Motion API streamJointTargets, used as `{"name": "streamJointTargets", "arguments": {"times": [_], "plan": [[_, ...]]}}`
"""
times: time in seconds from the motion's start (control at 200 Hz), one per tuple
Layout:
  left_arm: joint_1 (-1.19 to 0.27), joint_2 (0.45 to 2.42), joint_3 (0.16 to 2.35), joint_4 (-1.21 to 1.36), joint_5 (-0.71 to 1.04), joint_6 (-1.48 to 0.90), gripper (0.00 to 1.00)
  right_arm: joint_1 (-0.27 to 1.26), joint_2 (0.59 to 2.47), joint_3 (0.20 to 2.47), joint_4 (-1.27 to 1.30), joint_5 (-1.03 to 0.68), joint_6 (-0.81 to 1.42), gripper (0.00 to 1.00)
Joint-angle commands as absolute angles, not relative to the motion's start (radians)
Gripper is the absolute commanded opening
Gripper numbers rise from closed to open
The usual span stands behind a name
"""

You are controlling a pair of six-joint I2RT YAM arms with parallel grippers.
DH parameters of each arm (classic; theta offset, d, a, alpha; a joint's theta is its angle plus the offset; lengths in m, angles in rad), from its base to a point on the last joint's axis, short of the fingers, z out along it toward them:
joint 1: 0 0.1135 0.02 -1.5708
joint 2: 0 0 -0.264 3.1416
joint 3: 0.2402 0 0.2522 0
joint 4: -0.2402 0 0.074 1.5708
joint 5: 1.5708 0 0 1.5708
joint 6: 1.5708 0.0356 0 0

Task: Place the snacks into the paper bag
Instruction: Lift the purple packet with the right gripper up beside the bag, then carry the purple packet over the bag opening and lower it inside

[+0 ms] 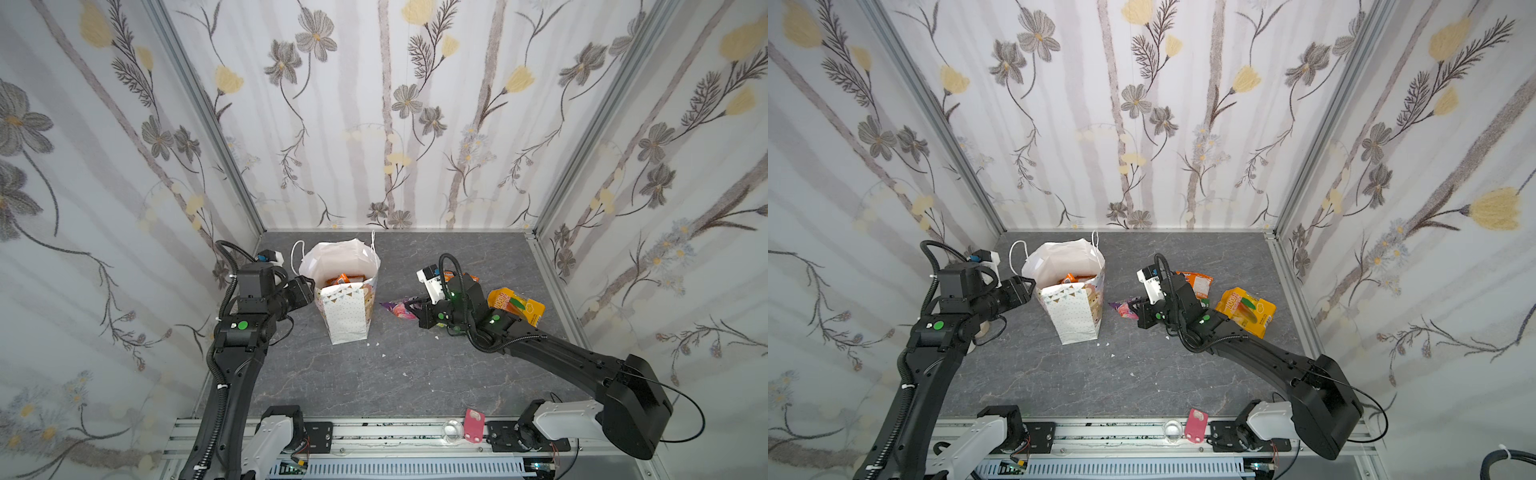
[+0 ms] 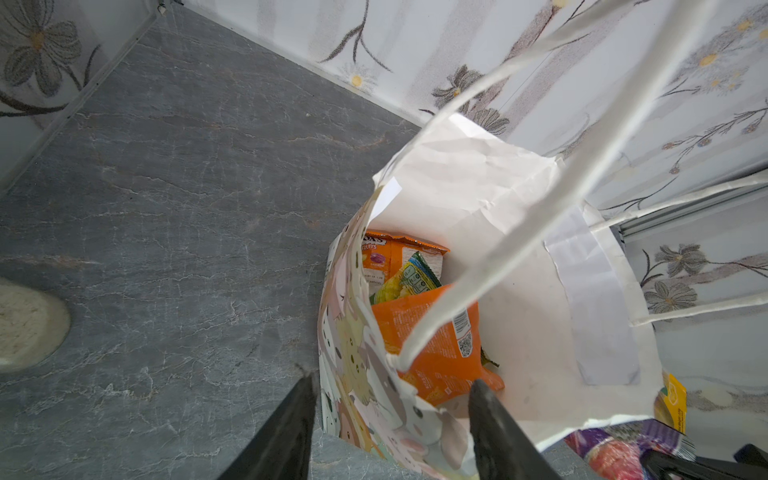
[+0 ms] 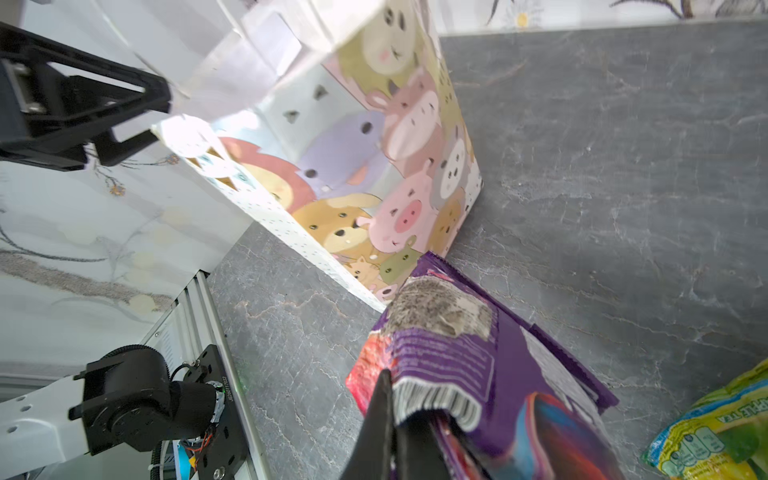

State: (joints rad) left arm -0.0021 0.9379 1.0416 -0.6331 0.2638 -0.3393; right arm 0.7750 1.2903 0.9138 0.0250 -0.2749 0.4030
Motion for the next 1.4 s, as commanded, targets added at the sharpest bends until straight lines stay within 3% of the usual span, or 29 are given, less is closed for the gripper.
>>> {"name": "streamJointTargets", "arguments": {"times": [0.0, 0.684, 0.984, 1.394], "plan": [[-0.002, 0.948, 1.052, -0.62, 0.265, -0.333, 0.58, 0.793, 1.262, 0.969, -0.044, -0.218, 0.359, 0.0], [-0.001, 0.942, 1.035, -0.607, 0.353, -0.325, 0.56, 0.94, 1.189, 1.24, -0.239, -0.161, 0.296, 0.0], [-0.002, 0.941, 1.012, -0.593, 0.378, -0.337, 0.49, 0.982, 1.219, 1.339, -0.232, -0.11, 0.244, 0.0], [-0.002, 0.945, 1.017, -0.606, 0.398, -0.336, 0.48, 1.005, 1.368, 1.592, -0.258, -0.182, 0.2, 0.0]]}}
